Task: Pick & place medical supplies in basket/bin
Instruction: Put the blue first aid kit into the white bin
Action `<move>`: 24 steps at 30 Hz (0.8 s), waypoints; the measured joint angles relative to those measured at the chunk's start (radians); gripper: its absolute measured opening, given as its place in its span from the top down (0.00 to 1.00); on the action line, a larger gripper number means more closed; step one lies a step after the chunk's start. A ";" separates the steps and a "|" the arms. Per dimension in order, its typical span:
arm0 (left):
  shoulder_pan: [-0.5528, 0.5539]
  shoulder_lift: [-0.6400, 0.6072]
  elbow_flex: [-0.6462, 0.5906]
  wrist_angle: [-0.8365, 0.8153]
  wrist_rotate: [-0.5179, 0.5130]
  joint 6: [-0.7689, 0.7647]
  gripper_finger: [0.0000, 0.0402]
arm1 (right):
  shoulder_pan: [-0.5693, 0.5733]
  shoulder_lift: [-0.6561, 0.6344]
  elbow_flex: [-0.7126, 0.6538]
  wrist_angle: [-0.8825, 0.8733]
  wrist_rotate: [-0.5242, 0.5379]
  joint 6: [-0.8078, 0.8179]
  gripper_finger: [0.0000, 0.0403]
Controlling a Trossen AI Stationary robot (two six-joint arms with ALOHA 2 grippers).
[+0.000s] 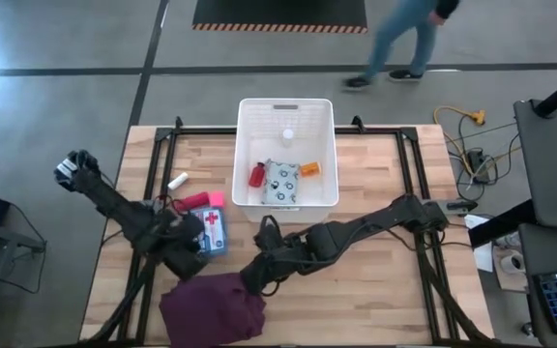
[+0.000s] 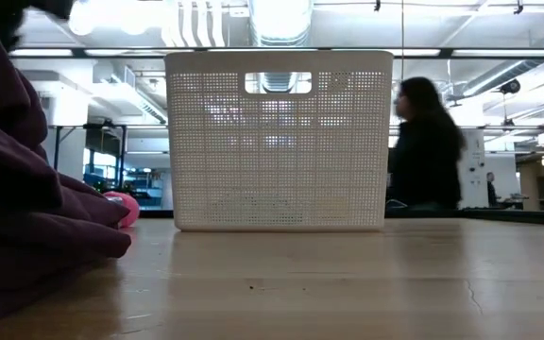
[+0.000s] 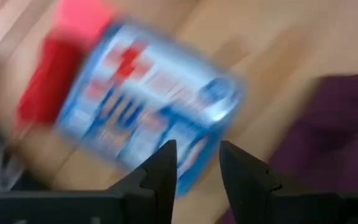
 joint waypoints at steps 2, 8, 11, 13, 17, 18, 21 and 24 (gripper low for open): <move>-0.030 -0.001 -0.035 -0.054 0.055 -0.102 0.74 | -0.002 0.013 -0.002 0.022 -0.012 -0.016 0.52; -0.070 -0.002 -0.192 -0.009 0.233 -0.192 0.74 | -0.023 0.053 -0.014 0.083 -0.082 -0.062 0.52; -0.089 -0.028 -0.264 0.011 0.236 -0.298 0.74 | -0.033 0.053 -0.034 0.090 -0.088 -0.077 0.52; -0.103 -0.061 -0.303 0.006 0.220 -0.382 0.74 | -0.042 0.053 -0.059 0.089 -0.083 -0.080 0.52; -0.118 -0.148 -0.339 0.000 0.103 -0.556 0.74 | -0.085 0.060 -0.134 0.171 -0.157 -0.089 0.52; -0.118 -0.162 -0.332 -0.009 0.055 -0.579 0.74 | -0.098 0.066 -0.154 0.211 -0.184 -0.085 0.52; -0.113 -0.197 -0.317 -0.006 -0.045 -0.592 0.74 | -0.133 0.100 -0.220 0.375 -0.264 -0.074 0.52; -0.115 -0.204 -0.341 0.030 -0.025 -0.586 0.74 | -0.161 0.119 -0.270 0.524 -0.300 -0.033 0.52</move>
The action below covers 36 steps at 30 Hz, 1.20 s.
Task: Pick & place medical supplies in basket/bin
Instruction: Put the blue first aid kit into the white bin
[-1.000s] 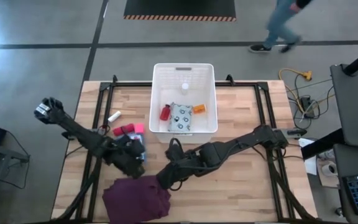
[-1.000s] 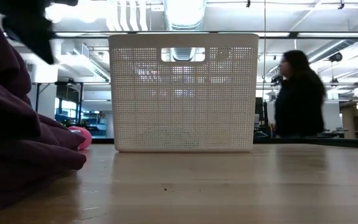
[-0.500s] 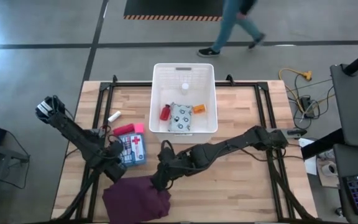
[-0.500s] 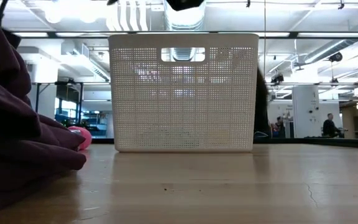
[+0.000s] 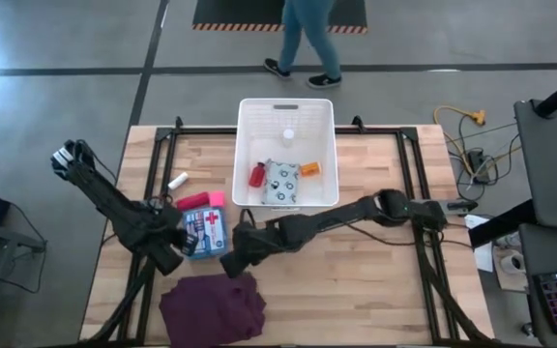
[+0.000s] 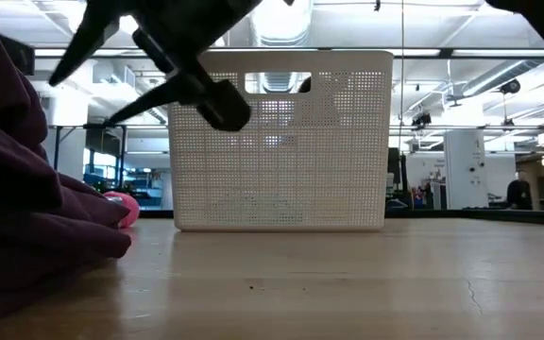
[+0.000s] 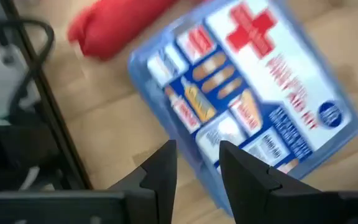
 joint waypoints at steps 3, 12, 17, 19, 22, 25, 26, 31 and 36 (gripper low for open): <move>-0.008 0.018 -0.023 0.035 0.010 0.014 0.74 | -0.018 -0.003 -0.011 0.026 0.012 0.002 0.52; -0.006 0.150 -0.036 0.148 0.038 -0.017 0.74 | -0.035 -0.004 -0.032 -0.058 0.024 -0.064 0.52; -0.003 0.101 -0.073 0.431 -0.080 -0.029 0.74 | -0.036 -0.006 -0.039 -0.085 -0.069 -0.121 0.52; -0.003 0.057 -0.103 0.550 -0.121 0.014 0.74 | -0.036 -0.013 -0.037 -0.109 -0.126 -0.168 0.52; -0.004 0.005 -0.140 0.561 -0.115 -0.001 0.74 | -0.034 -0.034 -0.026 -0.195 -0.147 -0.244 0.52; -0.012 -0.067 -0.144 0.485 -0.087 -0.055 0.74 | -0.035 -0.066 -0.026 -0.309 -0.128 -0.321 0.52; -0.012 -0.086 -0.129 0.435 -0.069 -0.063 0.74 | -0.035 -0.072 -0.026 -0.340 -0.108 -0.345 0.52; -0.008 -0.107 -0.006 0.094 -0.023 -0.156 0.77 | -0.049 -0.077 -0.033 -0.383 -0.082 -0.429 0.52; -0.006 -0.083 -0.033 0.141 0.192 -0.102 0.85 | -0.058 -0.064 -0.089 -0.199 -0.150 -0.415 0.52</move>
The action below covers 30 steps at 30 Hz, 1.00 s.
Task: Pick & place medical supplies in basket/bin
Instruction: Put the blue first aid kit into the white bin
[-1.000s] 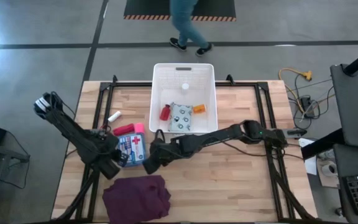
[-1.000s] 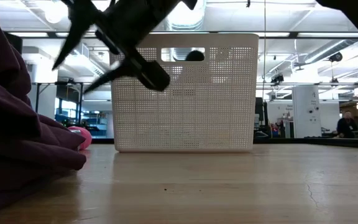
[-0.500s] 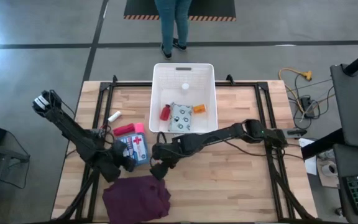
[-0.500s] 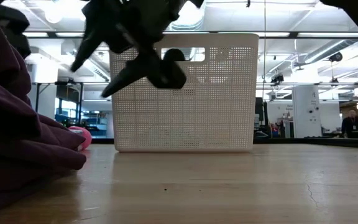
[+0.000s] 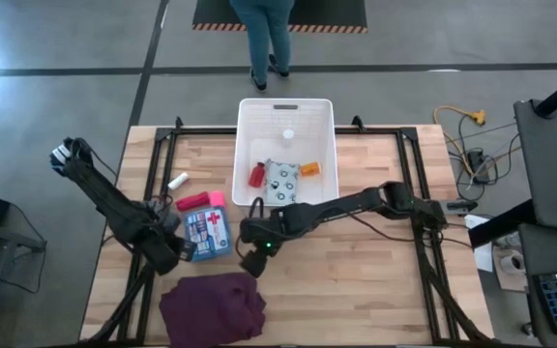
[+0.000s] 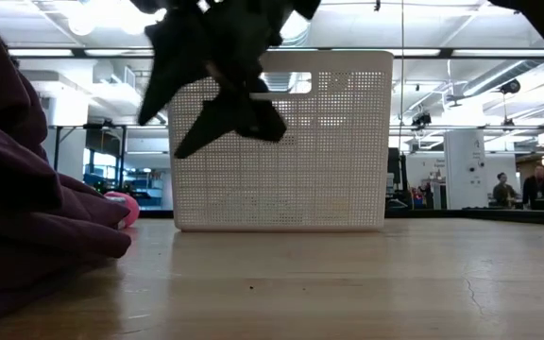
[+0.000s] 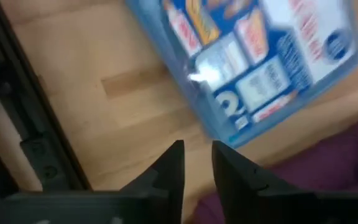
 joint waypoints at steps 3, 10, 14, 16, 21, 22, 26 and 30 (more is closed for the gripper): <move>0.001 0.013 -0.035 0.047 0.002 0.002 0.90 | -0.007 0.000 -0.054 0.118 -0.003 0.055 0.52; 0.003 0.031 -0.092 0.050 -0.061 0.047 1.00 | -0.010 0.022 -0.093 0.179 0.085 0.071 0.56; 0.007 0.045 -0.101 0.062 -0.137 0.019 1.00 | -0.016 0.044 -0.108 0.209 0.147 0.068 0.62; 0.009 0.046 -0.102 0.064 -0.197 -0.003 1.00 | -0.024 0.054 -0.124 0.265 0.153 0.084 0.66; 0.011 0.053 -0.134 0.118 -0.235 -0.001 1.00 | -0.039 0.110 -0.130 0.351 0.154 0.138 0.75; 0.011 0.052 -0.151 0.147 -0.237 -0.001 1.00 | -0.042 0.123 -0.117 0.351 0.154 0.139 0.77; 0.018 0.061 -0.218 0.307 -0.261 -0.009 1.00 | -0.046 0.179 -0.053 0.336 0.153 0.129 0.80; 0.017 0.071 -0.236 0.353 -0.253 -0.030 1.00 | -0.048 0.208 0.018 0.259 0.182 0.123 0.80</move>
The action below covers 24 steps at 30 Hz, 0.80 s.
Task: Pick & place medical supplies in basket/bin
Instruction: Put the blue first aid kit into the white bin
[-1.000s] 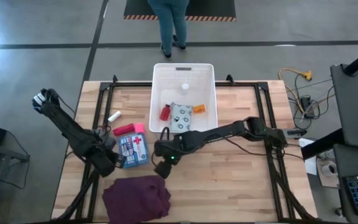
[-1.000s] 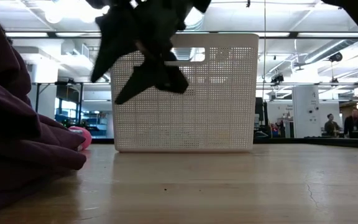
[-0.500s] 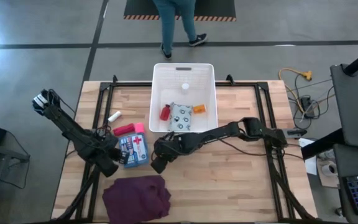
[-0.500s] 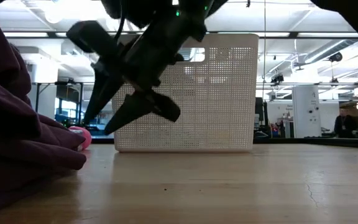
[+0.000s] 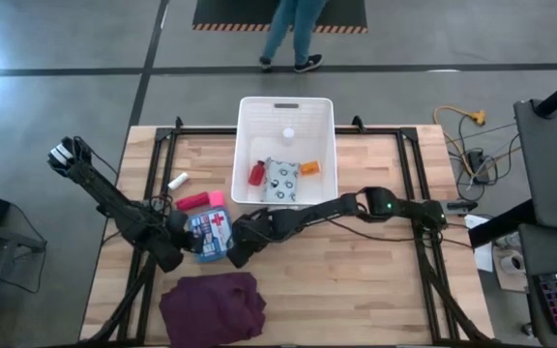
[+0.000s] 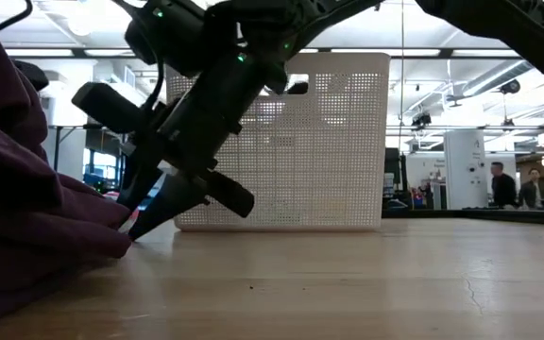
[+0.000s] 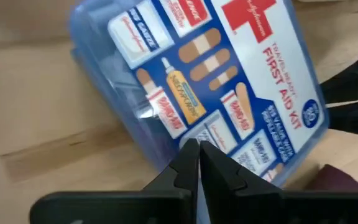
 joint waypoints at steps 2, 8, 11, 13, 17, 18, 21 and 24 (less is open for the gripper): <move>0.001 -0.002 -0.002 0.004 0.012 0.004 1.00 | 0.004 0.001 0.021 -0.040 0.068 -0.012 0.80; 0.000 0.003 0.001 0.014 0.051 0.008 1.00 | 0.002 -0.014 0.054 -0.039 0.108 -0.107 0.80; -0.001 0.002 0.002 0.005 0.077 0.010 1.00 | -0.001 -0.016 0.060 -0.009 0.065 -0.111 0.80; -0.001 0.002 0.002 0.006 0.092 0.021 1.00 | 0.000 -0.016 0.060 0.000 0.054 -0.121 0.80; -0.001 0.002 0.002 0.009 0.097 0.030 1.00 | 0.003 -0.016 0.060 0.008 0.038 -0.127 0.80; -0.001 0.002 0.002 0.012 0.100 0.030 1.00 | 0.004 -0.016 0.062 0.009 0.031 -0.128 0.80; -0.002 0.002 0.003 0.014 0.109 0.031 1.00 | 0.012 -0.016 0.091 0.002 0.029 -0.135 0.80; -0.002 0.002 0.005 0.009 0.116 0.031 1.00 | 0.021 -0.016 0.146 0.000 0.023 -0.161 0.80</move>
